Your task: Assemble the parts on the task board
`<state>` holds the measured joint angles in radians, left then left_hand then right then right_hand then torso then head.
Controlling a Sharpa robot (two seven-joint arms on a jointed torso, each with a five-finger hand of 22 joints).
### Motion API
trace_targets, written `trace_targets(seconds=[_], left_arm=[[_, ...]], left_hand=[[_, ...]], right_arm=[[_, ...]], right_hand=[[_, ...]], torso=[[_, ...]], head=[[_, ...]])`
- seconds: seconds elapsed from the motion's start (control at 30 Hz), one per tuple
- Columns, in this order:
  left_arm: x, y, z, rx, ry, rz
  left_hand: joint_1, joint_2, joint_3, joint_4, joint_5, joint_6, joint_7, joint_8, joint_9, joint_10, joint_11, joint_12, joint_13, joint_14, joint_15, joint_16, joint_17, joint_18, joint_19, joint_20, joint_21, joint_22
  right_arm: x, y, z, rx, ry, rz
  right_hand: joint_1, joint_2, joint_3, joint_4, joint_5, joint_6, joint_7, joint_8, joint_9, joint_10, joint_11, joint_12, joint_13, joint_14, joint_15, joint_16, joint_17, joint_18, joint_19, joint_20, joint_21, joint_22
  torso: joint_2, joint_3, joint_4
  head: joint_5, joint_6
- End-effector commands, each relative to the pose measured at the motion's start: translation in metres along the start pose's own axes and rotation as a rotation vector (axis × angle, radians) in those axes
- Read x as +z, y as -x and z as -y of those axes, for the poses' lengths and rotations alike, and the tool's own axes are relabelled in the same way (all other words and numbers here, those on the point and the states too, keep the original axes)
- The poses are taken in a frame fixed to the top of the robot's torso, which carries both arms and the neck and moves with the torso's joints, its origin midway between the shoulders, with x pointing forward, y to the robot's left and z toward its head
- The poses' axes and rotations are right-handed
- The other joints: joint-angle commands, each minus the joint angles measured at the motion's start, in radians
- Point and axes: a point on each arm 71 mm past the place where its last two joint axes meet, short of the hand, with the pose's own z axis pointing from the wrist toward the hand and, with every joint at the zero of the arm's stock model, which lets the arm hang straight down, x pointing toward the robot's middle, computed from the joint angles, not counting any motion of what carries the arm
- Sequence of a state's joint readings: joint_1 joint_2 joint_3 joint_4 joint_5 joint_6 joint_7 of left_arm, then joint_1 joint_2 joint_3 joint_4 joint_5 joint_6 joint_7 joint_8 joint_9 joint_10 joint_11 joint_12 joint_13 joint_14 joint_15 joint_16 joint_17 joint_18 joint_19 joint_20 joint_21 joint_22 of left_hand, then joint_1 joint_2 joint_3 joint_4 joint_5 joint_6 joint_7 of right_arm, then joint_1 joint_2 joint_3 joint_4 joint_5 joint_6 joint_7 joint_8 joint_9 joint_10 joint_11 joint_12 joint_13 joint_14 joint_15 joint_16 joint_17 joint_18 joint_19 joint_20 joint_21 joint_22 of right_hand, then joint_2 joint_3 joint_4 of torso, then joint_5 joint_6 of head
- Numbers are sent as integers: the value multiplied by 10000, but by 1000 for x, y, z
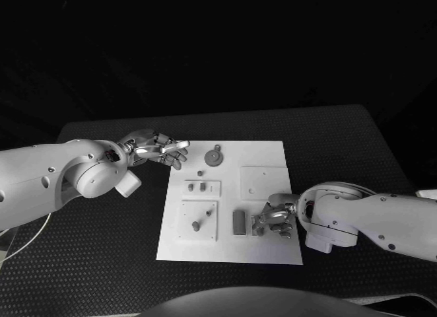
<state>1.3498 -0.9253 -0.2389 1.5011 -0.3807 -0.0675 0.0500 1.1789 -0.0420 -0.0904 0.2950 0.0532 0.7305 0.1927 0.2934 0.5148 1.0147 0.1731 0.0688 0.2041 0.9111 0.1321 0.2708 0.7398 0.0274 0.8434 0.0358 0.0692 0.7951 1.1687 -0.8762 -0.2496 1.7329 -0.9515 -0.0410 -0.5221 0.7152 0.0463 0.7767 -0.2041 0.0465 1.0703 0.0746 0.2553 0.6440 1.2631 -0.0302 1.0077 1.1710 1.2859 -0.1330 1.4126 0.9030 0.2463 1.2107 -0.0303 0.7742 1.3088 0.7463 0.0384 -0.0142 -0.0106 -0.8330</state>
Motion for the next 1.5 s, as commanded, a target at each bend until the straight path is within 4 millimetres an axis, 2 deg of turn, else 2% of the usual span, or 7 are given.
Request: trace_targets(seconds=[0.03,0.4,0.7,1.07,1.27,1.4,1.5], left_arm=[[0,-1,1,24,-58,-145],[0,-1,1,26,-53,-131],[0,-1,1,30,-57,-134],[0,0,1,39,-52,-126],[0,0,0,50,-52,-122],[0,0,1,51,-60,-135],[1,-1,1,54,-64,-148]], left_hand=[[30,103,-65,-4,-39,23,222,39,-14,63,-1,27,-17,91,12,-52,17,85,34,-21,38,-17],[42,103,-72,-5,-39,23,222,38,-16,63,-2,27,-18,93,11,-55,19,86,33,-22,38,-18],[52,99,-79,-6,-39,22,222,38,-17,62,-2,26,-18,93,12,-58,20,86,33,-22,38,-19],[63,100,-85,-6,-39,22,222,38,-19,62,-1,26,-19,94,12,-61,21,86,33,-22,37,-19],[70,104,-87,-6,-39,22,222,38,-20,62,-1,26,-19,95,11,-62,22,86,33,-22,38,-19],[74,106,-88,-6,-39,22,222,38,-20,62,-1,26,-19,95,11,-63,23,86,34,-22,38,-19],[78,108,-90,-6,-39,22,222,38,-21,62,-1,26,-20,96,11,-63,23,86,34,-23,38,-19]], right_arm=[[0,-2,-6,128,372,-12],[0,-3,-8,107,438,-39],[1,-2,-7,127,430,-6],[0,0,-4,-86,765,-167],[0,-1,-3,-626,873,-351],[0,0,-3,-1061,856,-212],[1,-1,-4,-1234,821,-200]], right_hand=[[-304,-463,-104,135,28,55,7,19,-24,10,-54,9,-19,28,-59,17,-13,155,-2,3,10,153],[-396,-1901,97,1002,28,43,-7,10,-57,30,-70,-21,-42,59,-81,-14,-45,155,92,-77,-53,124],[-164,-2657,272,1809,28,3,2,20,-49,35,-63,-30,-43,76,-77,-33,-59,155,150,-95,-92,130],[189,-2914,253,1962,29,-16,-1,45,-20,38,-65,-19,-31,84,-80,-22,-52,155,166,-119,-88,157],[953,-3044,35,1214,28,19,-10,105,30,36,-73,-3,-14,78,-82,-16,-48,155,139,-129,-64,179],[1350,-2514,-1112,213,32,26,-29,165,103,13,-84,0,2,48,-91,-14,-44,155,60,-95,-41,179],[1569,-2460,-1289,-61,30,58,-38,178,108,16,-96,-11,-6,44,-99,-24,-51,155,50,-89,-63,161]], torso=[[1,4,-2],[3,5,-3],[4,3,-4],[0,5,-2],[-2,8,-2],[2,10,-7],[1,9,-10]], head=[[-5,-3],[-14,-25],[-15,-32],[-20,-24],[-22,-16],[-25,-23],[-25,-21]])
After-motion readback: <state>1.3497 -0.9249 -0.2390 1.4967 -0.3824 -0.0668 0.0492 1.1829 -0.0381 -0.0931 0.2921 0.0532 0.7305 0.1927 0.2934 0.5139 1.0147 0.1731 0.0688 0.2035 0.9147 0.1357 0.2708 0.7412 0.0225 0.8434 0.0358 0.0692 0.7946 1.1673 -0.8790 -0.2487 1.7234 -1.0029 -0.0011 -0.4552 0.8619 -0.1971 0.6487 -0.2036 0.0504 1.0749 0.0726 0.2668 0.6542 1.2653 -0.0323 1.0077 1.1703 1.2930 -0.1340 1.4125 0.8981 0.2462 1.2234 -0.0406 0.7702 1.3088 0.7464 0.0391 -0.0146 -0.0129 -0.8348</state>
